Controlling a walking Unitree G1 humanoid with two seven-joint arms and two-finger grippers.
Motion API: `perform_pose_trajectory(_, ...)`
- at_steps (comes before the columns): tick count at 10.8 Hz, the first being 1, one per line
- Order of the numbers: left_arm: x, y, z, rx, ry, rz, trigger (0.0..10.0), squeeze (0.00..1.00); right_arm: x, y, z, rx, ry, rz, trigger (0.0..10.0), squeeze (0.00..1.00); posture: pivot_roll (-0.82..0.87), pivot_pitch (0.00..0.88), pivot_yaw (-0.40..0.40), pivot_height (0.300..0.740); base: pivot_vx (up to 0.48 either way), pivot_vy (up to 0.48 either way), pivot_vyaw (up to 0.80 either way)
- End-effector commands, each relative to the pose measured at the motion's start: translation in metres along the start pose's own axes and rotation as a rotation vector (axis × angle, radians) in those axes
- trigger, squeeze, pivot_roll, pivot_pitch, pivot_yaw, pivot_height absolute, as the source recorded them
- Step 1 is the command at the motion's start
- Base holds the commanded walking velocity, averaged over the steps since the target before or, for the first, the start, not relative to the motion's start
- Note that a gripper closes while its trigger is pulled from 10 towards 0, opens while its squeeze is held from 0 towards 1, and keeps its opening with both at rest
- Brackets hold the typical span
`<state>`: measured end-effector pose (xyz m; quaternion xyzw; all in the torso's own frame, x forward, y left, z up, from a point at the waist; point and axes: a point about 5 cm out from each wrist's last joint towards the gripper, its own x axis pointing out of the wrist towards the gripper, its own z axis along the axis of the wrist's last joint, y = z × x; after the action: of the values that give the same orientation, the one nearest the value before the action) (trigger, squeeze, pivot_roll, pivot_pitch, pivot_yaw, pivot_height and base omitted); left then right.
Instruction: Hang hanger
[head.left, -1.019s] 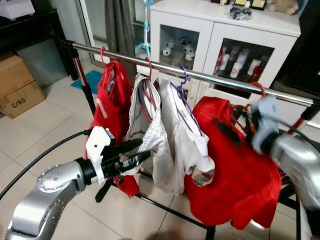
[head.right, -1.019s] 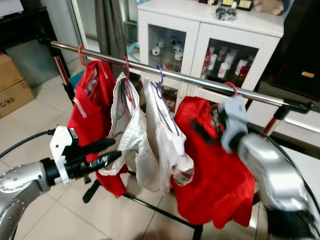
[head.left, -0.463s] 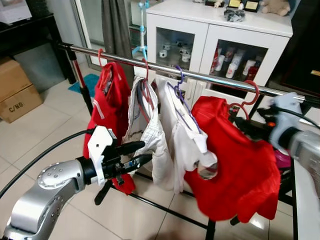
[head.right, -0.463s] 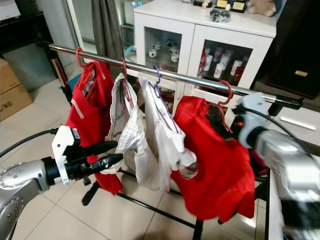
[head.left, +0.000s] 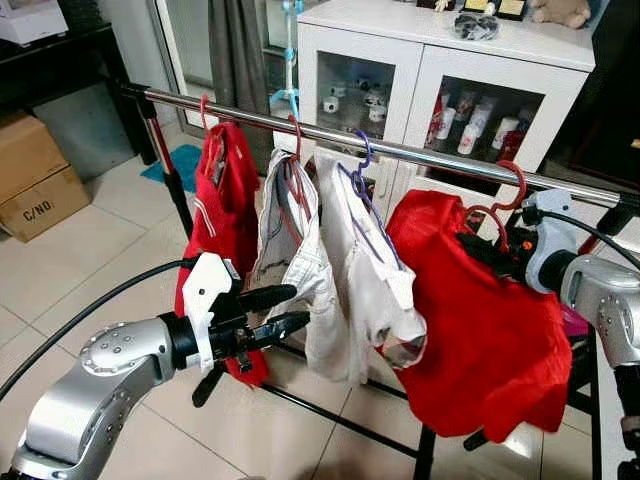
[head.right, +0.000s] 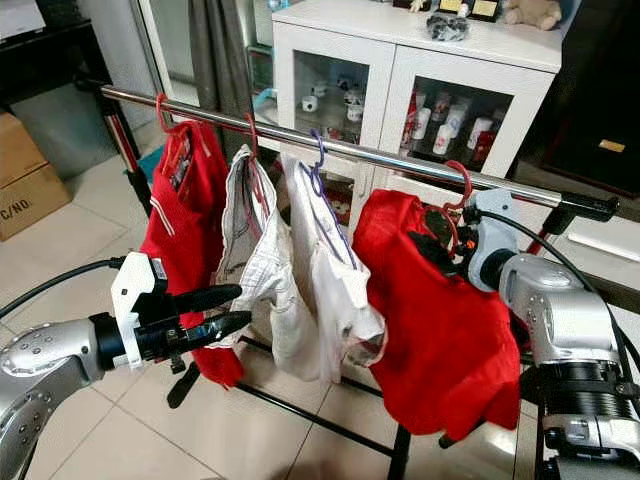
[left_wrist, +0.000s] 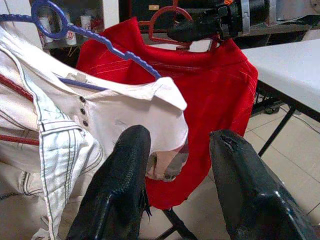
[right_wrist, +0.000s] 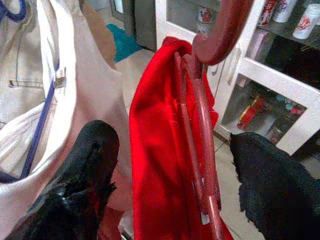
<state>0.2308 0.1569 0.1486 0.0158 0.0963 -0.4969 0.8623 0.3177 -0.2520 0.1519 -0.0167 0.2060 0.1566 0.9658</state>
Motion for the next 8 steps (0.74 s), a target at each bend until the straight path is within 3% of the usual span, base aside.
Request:
perform_pose_trajectory(1,-0.0004,-0.0019,0.0035,0.031,-0.002,-0.013,10.0,0.0,-0.0044,-0.0069,0.005,0.0,-0.005,-0.004,0.0,0.0,0.04,0.0,-0.005,0.74,0.0,0.0,0.0)
perform_pose_trajectory(8,0.0015,-0.0003,0.0008,0.045,0.001,-0.018,10.0,0.0,0.0008,-0.0076,0.0008,-0.001,0.028,0.0,0.0,0.0,0.03,0.0,-0.005,0.74,0.0,0.0,0.0)
